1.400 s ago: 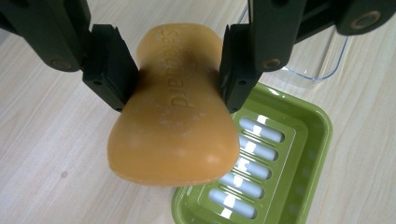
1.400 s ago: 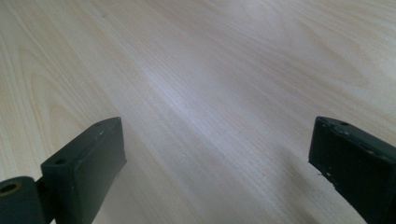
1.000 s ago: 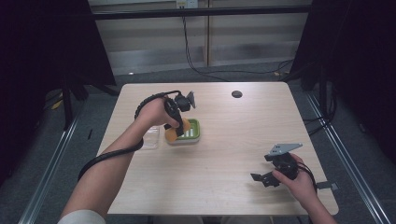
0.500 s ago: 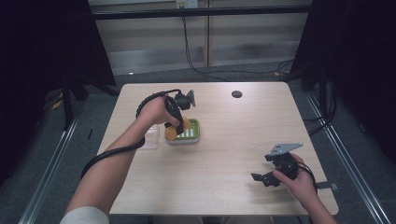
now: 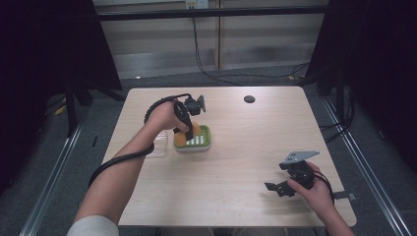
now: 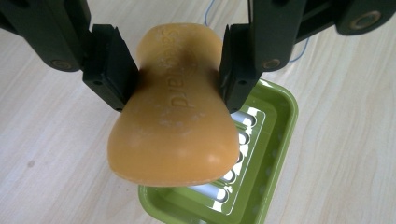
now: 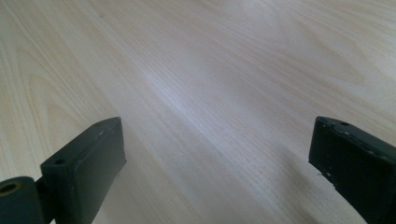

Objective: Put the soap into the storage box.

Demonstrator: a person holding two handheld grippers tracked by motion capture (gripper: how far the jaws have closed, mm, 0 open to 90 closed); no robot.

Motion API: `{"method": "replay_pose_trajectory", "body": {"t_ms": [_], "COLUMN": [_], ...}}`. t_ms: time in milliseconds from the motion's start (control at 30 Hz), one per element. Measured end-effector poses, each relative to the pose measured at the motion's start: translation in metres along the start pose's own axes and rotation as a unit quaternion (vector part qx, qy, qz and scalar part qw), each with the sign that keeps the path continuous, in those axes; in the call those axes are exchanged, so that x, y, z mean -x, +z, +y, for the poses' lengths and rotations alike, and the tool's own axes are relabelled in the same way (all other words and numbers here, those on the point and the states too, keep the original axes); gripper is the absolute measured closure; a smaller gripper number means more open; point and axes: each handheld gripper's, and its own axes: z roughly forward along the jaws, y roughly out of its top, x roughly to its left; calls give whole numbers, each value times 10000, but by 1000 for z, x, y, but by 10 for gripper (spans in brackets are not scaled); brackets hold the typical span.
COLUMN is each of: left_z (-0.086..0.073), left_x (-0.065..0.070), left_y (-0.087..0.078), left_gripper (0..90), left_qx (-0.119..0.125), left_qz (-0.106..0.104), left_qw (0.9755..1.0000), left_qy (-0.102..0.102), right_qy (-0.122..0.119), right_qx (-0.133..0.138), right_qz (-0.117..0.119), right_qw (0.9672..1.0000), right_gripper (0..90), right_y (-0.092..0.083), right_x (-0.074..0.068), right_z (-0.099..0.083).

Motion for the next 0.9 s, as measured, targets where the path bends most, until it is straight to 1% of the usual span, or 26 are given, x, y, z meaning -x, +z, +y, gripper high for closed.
{"method": "replay_pose_trajectory", "body": {"t_ms": [33,67,100,133,167,233,267,300,333,400,467,533,567,600,633,733,767,800,833,900], "left_z": [0,0,0,0,0,1,1,1,1,2,2,2,3,3,4,4,4,5,5,6], "left_x": [-1,-1,-1,-2,-3,-5,-5,-5,-6,-6,-7,-7,-7,-6,-7,-6,-7,-8,-8,-8], "left_y": [0,0,2,2,3,3,4,5,5,5,5,7,7,9,9,10,11,11,11,11], "left_gripper": [494,494,494,494,494,494,494,494,494,494,493,493,493,494,493,493,493,493,493,493], "left_qx": [-35,-35,52,32,30,-35,25,58,32,33,57,89,64,89,48,81,104,98,118,39], "left_qz": [10,10,57,21,86,72,81,97,105,105,164,145,194,216,215,234,217,221,222,203], "left_qw": [10000,10000,10000,10000,10000,9999,10000,9999,9999,9999,9997,9997,9994,9993,9991,9989,9991,9990,9990,9989], "left_qy": [83,83,6,-6,31,84,30,39,82,90,171,155,275,303,372,387,339,378,369,428], "right_qy": [-2,-2,-22,-21,-20,-20,0,9,7,14,11,13,10,11,5,2,1,1,7,2], "right_qx": [0,0,10,1,-12,6,-5,10,8,11,13,8,8,1,0,-2,-26,-17,-3,-6], "right_qz": [0,0,-12,-12,-10,7,-15,-26,-22,12,-4,2,-60,-50,-53,-59,-67,-78,-58,-59], "right_qw": [10000,10000,10000,10000,10000,10000,10000,10000,10000,10000,10000,10000,10000,10000,10000,10000,10000,10000,10000,10000], "right_gripper": [32,32,32,32,32,31,31,32,31,31,31,30,30,30,30,30,30,30,30,30], "right_y": [0,0,0,0,0,0,-1,-1,-1,-1,-1,-1,-1,-1,0,-1,-1,-1,-1,0], "right_x": [0,0,0,0,0,1,1,1,1,2,2,1,1,2,2,1,1,1,1,2], "right_z": [0,0,0,0,0,-1,-1,-1,-1,-1,-1,-1,-1,-1,-1,-1,0,0,-1,-1]}}
